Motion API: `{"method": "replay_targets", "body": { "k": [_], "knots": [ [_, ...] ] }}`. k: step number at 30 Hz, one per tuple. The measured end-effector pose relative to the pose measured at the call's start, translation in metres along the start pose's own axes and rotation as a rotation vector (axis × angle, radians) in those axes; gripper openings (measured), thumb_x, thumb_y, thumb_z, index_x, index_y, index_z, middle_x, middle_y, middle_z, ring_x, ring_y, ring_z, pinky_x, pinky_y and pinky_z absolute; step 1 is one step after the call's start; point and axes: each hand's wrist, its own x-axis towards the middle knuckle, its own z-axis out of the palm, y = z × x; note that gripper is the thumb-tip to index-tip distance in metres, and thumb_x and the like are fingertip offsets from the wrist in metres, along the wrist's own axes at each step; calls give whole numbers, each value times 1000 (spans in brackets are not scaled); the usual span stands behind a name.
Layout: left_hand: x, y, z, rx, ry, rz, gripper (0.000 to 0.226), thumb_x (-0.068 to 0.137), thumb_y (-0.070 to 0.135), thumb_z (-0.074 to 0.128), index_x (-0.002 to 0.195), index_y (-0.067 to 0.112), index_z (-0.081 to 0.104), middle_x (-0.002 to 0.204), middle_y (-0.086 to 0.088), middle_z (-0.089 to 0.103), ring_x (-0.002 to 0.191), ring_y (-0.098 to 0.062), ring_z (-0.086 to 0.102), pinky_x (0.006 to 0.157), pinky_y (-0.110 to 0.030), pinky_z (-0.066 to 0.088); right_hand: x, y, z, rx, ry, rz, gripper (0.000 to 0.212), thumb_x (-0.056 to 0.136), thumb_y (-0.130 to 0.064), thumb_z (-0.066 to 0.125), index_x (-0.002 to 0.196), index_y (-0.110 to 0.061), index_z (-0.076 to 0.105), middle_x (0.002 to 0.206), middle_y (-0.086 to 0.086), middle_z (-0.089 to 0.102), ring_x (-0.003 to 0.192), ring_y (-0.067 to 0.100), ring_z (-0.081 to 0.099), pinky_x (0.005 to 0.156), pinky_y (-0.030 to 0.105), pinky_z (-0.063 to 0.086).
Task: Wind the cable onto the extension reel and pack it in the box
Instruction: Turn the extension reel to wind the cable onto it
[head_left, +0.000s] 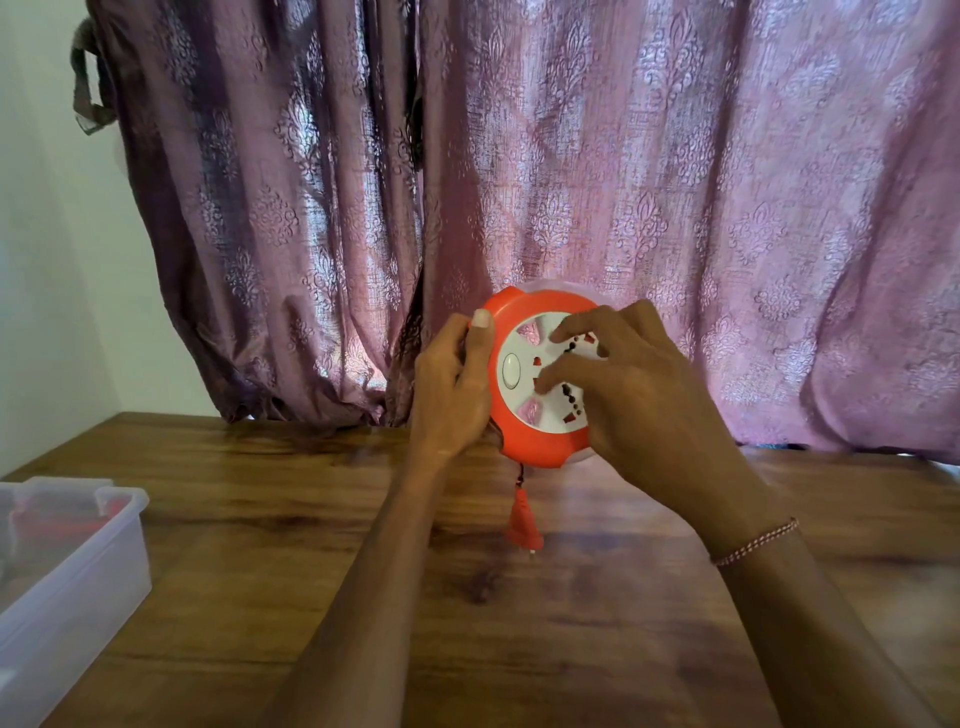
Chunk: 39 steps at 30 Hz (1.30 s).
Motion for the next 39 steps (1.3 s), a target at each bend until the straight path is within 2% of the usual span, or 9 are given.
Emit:
{"method": "replay_targets", "body": {
  "k": [5, 16, 20, 22, 25, 29, 33, 36, 39],
  "knots": [
    [0, 1, 2, 15, -34, 10, 39, 103, 50, 44, 71, 28, 41, 62, 8, 46, 61, -12, 42, 60, -53, 44, -1, 2, 3, -37, -185, -19, 47, 60, 2, 75, 90, -34, 78, 134, -2, 57, 100, 32, 48, 78, 40, 47],
    [-1, -3, 4, 54, -48, 17, 43, 104, 48, 46, 74, 18, 43, 61, 8, 48, 60, -8, 45, 60, -46, 44, -2, -2, 5, -167, -244, 112, 55, 64, -23, 83, 108, -52, 67, 122, 5, 54, 99, 32, 48, 67, 38, 42],
    [-2, -3, 3, 61, -60, 8, 44, 105, 46, 46, 75, 13, 45, 62, 3, 53, 61, -9, 48, 61, -46, 46, -3, -2, 5, -173, -221, 117, 52, 69, -30, 74, 113, -54, 62, 118, 8, 54, 95, 33, 50, 67, 40, 42],
    [-2, -3, 3, 83, -67, 11, 47, 104, 46, 45, 77, 8, 46, 64, -11, 55, 63, -13, 49, 62, -49, 46, -3, -4, 3, -156, -212, 136, 44, 73, -36, 56, 113, -55, 62, 115, 8, 55, 93, 33, 51, 67, 41, 44],
    [-3, -1, 3, 106, -75, 21, 50, 104, 47, 45, 78, 5, 47, 68, -18, 56, 63, -15, 48, 63, -50, 46, -4, -4, 2, -128, -215, 163, 56, 68, -44, 27, 111, -56, 63, 112, 8, 56, 90, 33, 53, 68, 42, 45],
    [-3, -2, 3, 90, -88, 18, 49, 104, 46, 45, 77, 4, 47, 67, -18, 54, 64, -15, 46, 65, -52, 45, -4, -4, 3, -121, -213, 237, 53, 68, -46, 37, 115, -57, 59, 103, 5, 54, 85, 30, 58, 69, 40, 46],
    [-1, -2, 2, 79, -99, 11, 46, 104, 50, 44, 72, 17, 44, 65, -12, 51, 65, -14, 46, 65, -49, 46, -6, -6, 8, -55, -140, 337, 61, 60, -39, 57, 118, -57, 56, 95, 3, 54, 73, 27, 61, 63, 38, 51],
    [0, -4, 0, 84, -113, 0, 43, 102, 53, 43, 69, 25, 41, 61, 8, 48, 61, -8, 43, 62, -39, 42, -7, -11, 14, -25, -121, 415, 65, 57, -43, 59, 119, -60, 52, 98, 2, 55, 73, 28, 64, 66, 37, 54],
    [1, -7, 0, 94, -117, 1, 42, 105, 47, 44, 68, 26, 40, 58, 15, 49, 58, -2, 41, 59, -28, 38, -9, -15, 21, -27, -103, 480, 65, 59, -49, 59, 122, -61, 49, 98, 2, 53, 79, 29, 63, 70, 37, 53]
  ]
}}
